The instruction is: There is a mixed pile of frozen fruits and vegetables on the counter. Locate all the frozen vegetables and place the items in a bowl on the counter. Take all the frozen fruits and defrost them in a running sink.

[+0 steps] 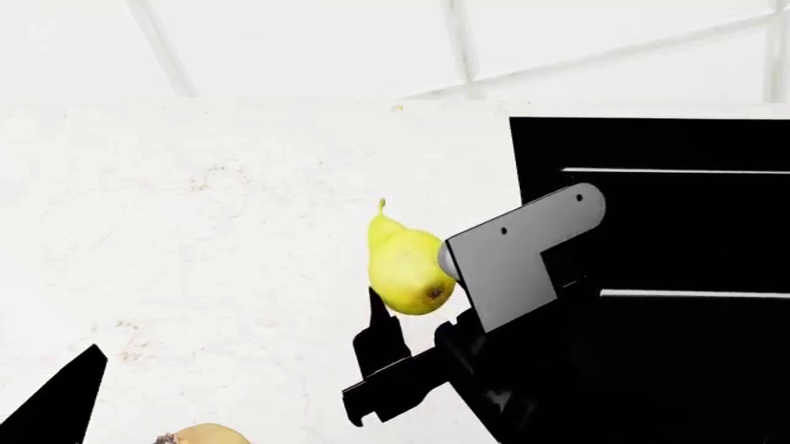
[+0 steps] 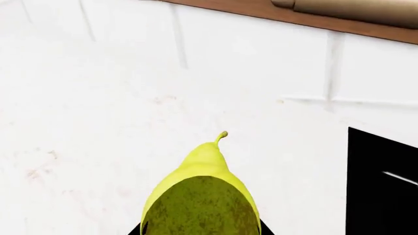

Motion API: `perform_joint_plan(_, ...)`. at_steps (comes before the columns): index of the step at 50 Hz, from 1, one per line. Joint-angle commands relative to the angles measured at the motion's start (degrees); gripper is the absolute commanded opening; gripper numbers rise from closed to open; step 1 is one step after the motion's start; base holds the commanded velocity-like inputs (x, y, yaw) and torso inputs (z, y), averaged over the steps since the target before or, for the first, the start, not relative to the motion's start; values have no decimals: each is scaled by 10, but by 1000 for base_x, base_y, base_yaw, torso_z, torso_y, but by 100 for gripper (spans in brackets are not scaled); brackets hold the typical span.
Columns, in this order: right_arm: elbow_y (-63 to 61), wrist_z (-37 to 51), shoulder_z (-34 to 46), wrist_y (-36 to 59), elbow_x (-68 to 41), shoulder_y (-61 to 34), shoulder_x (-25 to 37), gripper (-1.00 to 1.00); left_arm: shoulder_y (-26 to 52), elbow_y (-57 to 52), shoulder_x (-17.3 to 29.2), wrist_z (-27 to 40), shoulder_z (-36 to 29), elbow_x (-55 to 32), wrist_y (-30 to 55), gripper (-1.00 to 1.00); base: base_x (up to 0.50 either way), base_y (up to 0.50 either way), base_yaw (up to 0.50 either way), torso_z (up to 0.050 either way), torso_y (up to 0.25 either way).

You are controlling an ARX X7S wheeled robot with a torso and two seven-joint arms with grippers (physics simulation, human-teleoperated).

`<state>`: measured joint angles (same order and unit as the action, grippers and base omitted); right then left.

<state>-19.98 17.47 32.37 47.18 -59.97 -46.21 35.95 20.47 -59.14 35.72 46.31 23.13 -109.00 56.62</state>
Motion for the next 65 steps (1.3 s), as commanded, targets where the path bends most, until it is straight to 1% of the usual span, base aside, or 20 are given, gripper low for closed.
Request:
perform_joint_plan(1, -3, -10, 9, -5, 19, 11, 2, -100, 34, -7, -89, 70, 61, -161, 141, 100, 0, 0, 0, 0, 0)
perform_joint_plan(5, 1, -12, 9, -9, 22, 16, 3, -100, 41, -5, -111, 98, 60, -192, 171, 100, 0, 0, 0, 0, 0)
perform_joint_plan(12, 7, -11, 19, -15, 38, 23, 2, -100, 44, -2, -132, 131, 41, -231, 184, 100, 0, 0, 0, 0, 0)
perform_joint_plan(16, 5, -11, 17, -16, 35, 26, 3, -100, 30, 3, -157, 119, 50, -222, 222, 100, 0, 0, 0, 0, 0)
perform_joint_plan(18, 3, -8, 16, -17, 33, 29, 3, -100, 32, 1, -167, 117, 54, -195, 262, 100, 0, 0, 0, 0, 0)
perform_joint_plan(19, 1, -6, 15, -17, 32, 30, 4, -100, 36, 0, -180, 115, 64, -180, 281, 100, 0, 0, 0, 0, 0)
perform_joint_plan(20, 1, -6, 15, -18, 32, 31, 4, -100, 34, 4, -184, 113, 65, -178, 282, 100, 0, 0, 0, 0, 0)
perform_joint_plan(27, -6, -4, 14, -20, 30, 33, 5, -100, 20, -4, -191, 110, 78, -163, 329, 100, 0, 0, 0, 0, 0)
perform_joint_plan(40, -7, -7, 15, -30, 33, 48, 10, -100, -25, -8, -173, 64, 87, -117, 334, 100, 0, 0, 0, 0, 0)
perform_joint_plan(41, -6, -8, 16, -30, 34, 49, 10, -100, -25, -8, -177, 56, 74, -96, 333, 100, 0, 0, 0, 0, 0)
perform_joint_plan(44, -7, -8, 16, -31, 34, 50, 10, -100, -29, -8, -171, 50, 76, -88, 334, 100, 0, 0, 0, 0, 0)
perform_joint_plan(46, -6, -9, 18, -32, 35, 52, 10, -100, -19, -8, -174, 42, 48, -45, 334, 100, 0, 0, 0, 0, 0)
perform_joint_plan(50, -6, -9, 18, -34, 35, 55, 11, -100, -27, -8, -174, 33, 46, -39, 334, 100, 0, 0, 0, 0, 0)
perform_joint_plan(55, -7, -10, 19, -36, 36, 59, 13, -100, -21, -9, -165, 21, 21, 9, 334, 100, 0, 0, 0, 0, 0)
perform_joint_plan(57, -6, -11, 19, -37, 36, 60, 13, -100, -22, -9, -162, 16, 26, 12, 334, 100, 0, 0, 0, 0, 0)
perform_joint_plan(58, -7, -11, 20, -38, 36, 61, 14, -100, -22, -9, -164, 8, 20, 28, 334, 100, 0, 0, 0, 0, 0)
perform_joint_plan(62, -6, -13, 21, -40, 38, 65, 14, -100, -25, -9, -158, 5, 21, 28, 334, 100, 0, 0, 0, 0, 0)
perform_joint_plan(63, -5, -14, 23, -42, 40, 68, 14, -100, -23, -9, -160, -12, 6, 66, 334, 100, 0, 0, 0, 0, 0)
perform_joint_plan(64, -5, -14, 22, -43, 39, 68, 14, -100, -100, -9, -75, -98, -79, 152, 248, 100, 0, 0, 0, 0, 0)
perform_joint_plan(65, -5, -14, 23, -43, 39, 69, 14, -100, -155, -8, 11, -155, -165, 238, 162, 100, 0, 0, 0, 0, 0)
